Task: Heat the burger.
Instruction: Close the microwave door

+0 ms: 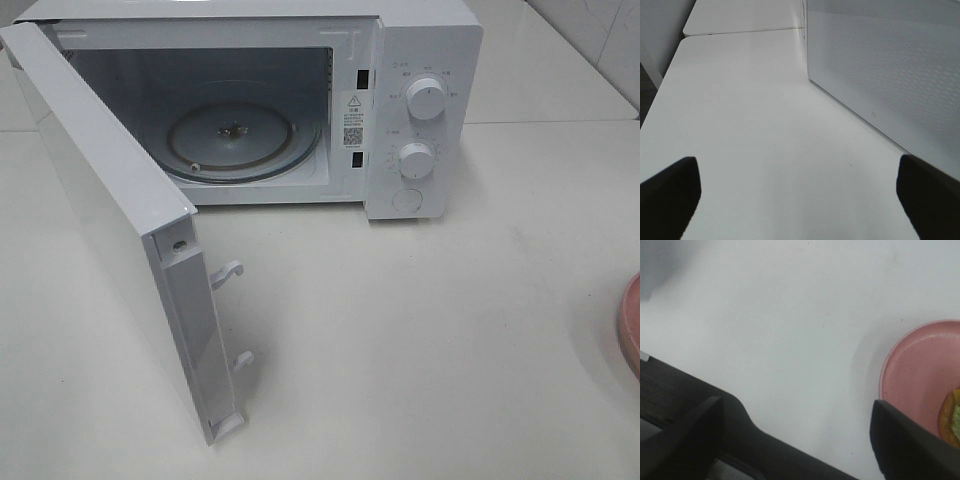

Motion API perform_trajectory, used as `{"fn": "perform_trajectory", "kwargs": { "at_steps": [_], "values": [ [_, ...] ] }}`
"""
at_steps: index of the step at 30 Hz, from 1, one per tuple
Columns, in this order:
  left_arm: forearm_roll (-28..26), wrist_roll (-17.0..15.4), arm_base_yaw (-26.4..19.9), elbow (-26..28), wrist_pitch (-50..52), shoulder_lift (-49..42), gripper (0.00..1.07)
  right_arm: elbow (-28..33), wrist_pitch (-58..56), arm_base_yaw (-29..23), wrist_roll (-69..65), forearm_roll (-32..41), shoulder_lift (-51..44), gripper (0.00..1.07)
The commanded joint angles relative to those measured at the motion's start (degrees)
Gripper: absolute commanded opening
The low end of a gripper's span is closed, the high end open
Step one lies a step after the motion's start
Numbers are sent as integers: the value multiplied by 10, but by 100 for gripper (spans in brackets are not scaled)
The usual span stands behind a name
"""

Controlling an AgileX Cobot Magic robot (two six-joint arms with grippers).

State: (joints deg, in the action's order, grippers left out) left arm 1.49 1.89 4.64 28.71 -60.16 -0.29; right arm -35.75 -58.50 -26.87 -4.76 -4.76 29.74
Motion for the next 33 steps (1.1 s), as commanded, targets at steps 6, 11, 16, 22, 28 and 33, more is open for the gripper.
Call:
{"fn": "perform_trajectory", "kwargs": {
  "at_steps": [6,11,16,22,28,33],
  "values": [
    [-2,0,-1,-2,6,-13,100,36,-2,76,1,3,-156,76],
    [-2,0,-1,-2,6,-13,100,52,1,135,1,6,-234,76],
    [-2,0,-1,-2,6,-13,100,66,9,185,1,7,-289,76],
    [-2,0,-1,-2,6,-13,100,68,8,220,1,7,-315,76],
    [-2,0,-1,-2,6,-11,100,68,8,221,-1,6,-315,76],
    [-2,0,-1,-2,6,-11,100,68,8,221,-1,6,-315,76]
  ]
}}
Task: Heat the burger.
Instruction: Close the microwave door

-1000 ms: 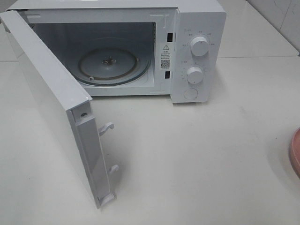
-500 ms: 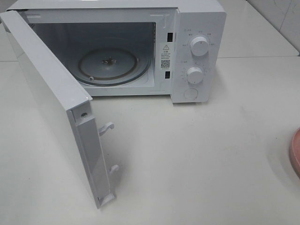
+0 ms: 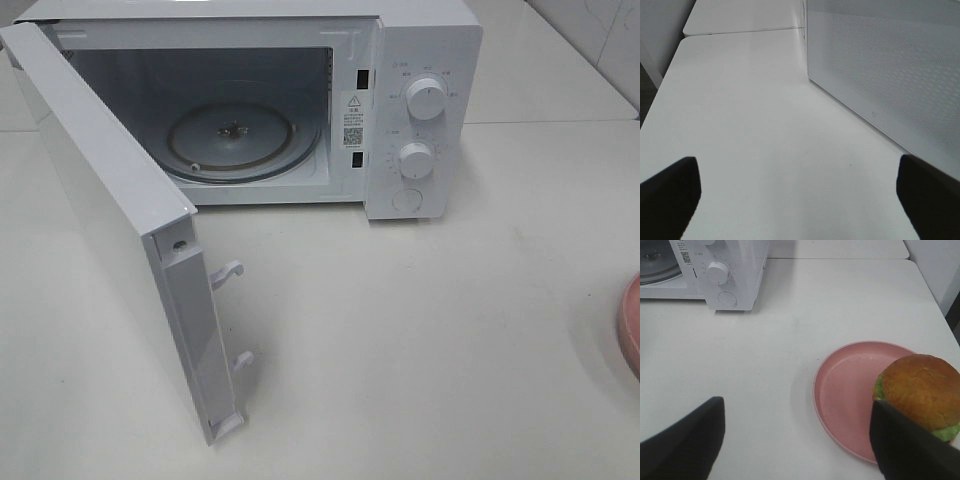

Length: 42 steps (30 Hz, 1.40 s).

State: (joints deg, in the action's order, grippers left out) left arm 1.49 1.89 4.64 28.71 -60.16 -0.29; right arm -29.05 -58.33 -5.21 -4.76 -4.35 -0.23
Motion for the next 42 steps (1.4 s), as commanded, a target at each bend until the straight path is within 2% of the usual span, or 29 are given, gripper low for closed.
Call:
{"fn": "perform_trajectory", "kwargs": {
  "at_steps": [1,42],
  "values": [
    [-2,0,-1,-2,6,-11,100,1,6,5,-1,2,-15,76],
    [-4,0,-1,10,17,-10,100,1,6,5,-1,2,-15,76]
  ]
}}
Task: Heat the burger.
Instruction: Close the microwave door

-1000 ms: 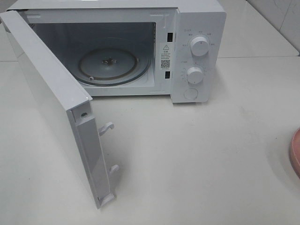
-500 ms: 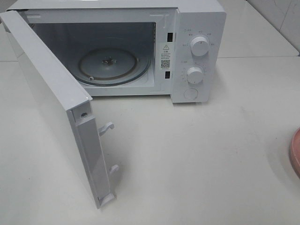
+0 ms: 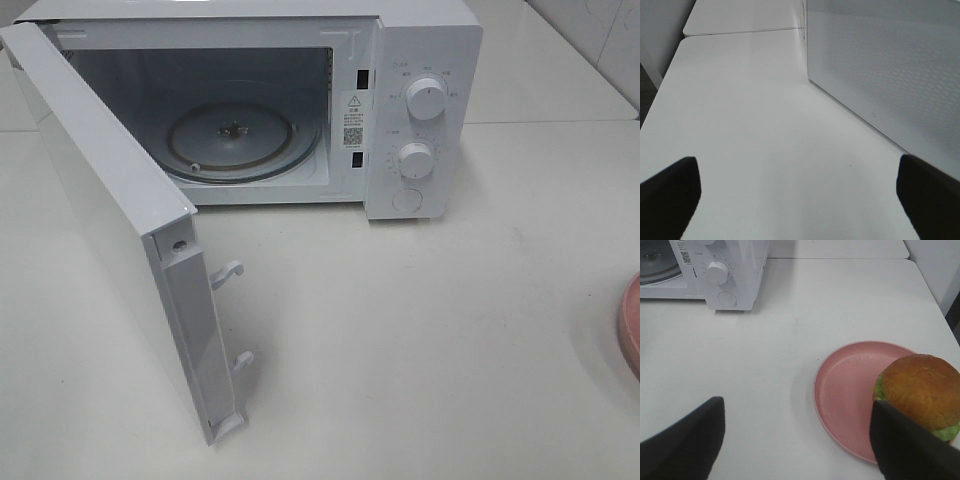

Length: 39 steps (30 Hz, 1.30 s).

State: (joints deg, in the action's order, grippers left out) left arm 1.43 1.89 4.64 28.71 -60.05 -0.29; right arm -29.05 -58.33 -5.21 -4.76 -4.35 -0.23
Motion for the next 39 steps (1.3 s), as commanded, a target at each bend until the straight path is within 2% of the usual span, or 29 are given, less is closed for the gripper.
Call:
{"fn": "perform_trajectory", "kwargs": {
  "at_steps": [1,4,6,9,11,12,14,17,18,19,20,22,25,26,28,30,33,35,36,38,39],
  "values": [
    [-3,0,-1,10,16,-10,100,1,6,5,-1,2,-15,76],
    [1,0,-1,19,42,-10,100,1,6,5,-1,2,-15,76],
    [5,-4,-1,20,91,-7,93,1,6,5,-1,2,-15,76],
    [5,-6,-1,20,102,-3,89,1,6,5,-1,2,-15,76],
    [3,-7,-1,20,132,12,73,1,6,5,-1,2,-15,76],
    [3,-7,-1,20,132,12,73,1,6,5,-1,2,-15,76],
    [3,-6,-1,20,180,42,49,1,6,5,-1,2,-15,76],
    [5,-6,-1,20,197,53,44,1,6,5,-1,2,-15,76],
    [12,-6,-1,19,229,76,31,1,6,5,-1,2,-15,76],
    [15,-6,-1,18,240,90,25,1,6,5,-1,2,-15,76],
    [15,-6,-1,18,240,90,25,1,6,5,-1,2,-15,76],
    [31,-6,-1,8,300,148,0,1,6,5,-1,2,-15,76],
    [33,-6,-1,4,315,161,0,1,6,5,-1,2,-15,76],
    [34,-6,-1,-7,359,191,0,1,6,5,-1,2,-15,76],
    [34,-6,-1,-12,379,203,0,1,6,5,-1,2,-15,76],
    [33,-6,-1,-42,493,258,0,1,6,5,-1,2,-15,76],
    [33,-6,-1,-53,529,268,0,1,6,5,-1,2,-15,76],
    [33,-6,-1,-101,666,315,0,1,6,5,-1,2,-15,76],
    [33,-6,-1,-101,666,315,0,1,6,5,-1,2,-15,76],
    [33,-6,-1,-138,763,354,0,1,6,5,-1,2,-15,76],
    [33,-6,-1,-138,763,354,0,1,6,5,-1,2,-15,76]
  ]
}}
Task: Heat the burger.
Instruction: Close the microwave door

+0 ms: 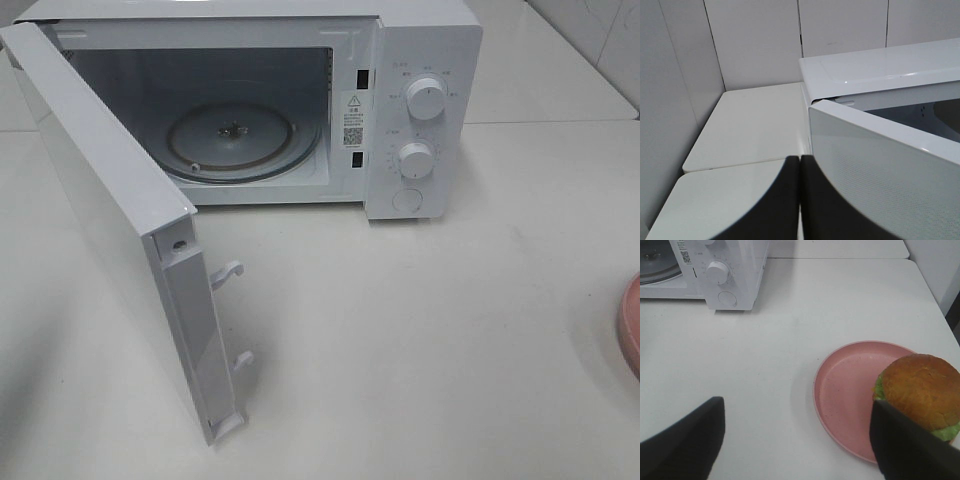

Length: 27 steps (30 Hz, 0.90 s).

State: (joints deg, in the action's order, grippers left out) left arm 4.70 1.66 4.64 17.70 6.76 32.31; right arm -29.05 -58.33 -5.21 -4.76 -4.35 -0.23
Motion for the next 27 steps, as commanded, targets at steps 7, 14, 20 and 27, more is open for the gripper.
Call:
{"fn": "perform_trajectory", "kwargs": {
  "at_steps": [7,14,20,27],
  "values": [
    [1,-5,-1,-68,262,167,0,1,6,5,-1,2,-15,76],
    [1,-9,-1,-68,339,292,0,1,6,5,-1,2,-15,76],
    [5,-37,-1,-58,388,386,0,1,6,5,-1,2,-15,76],
    [68,-52,-1,-36,411,468,0,1,6,5,-1,2,-15,76]
  ]
}}
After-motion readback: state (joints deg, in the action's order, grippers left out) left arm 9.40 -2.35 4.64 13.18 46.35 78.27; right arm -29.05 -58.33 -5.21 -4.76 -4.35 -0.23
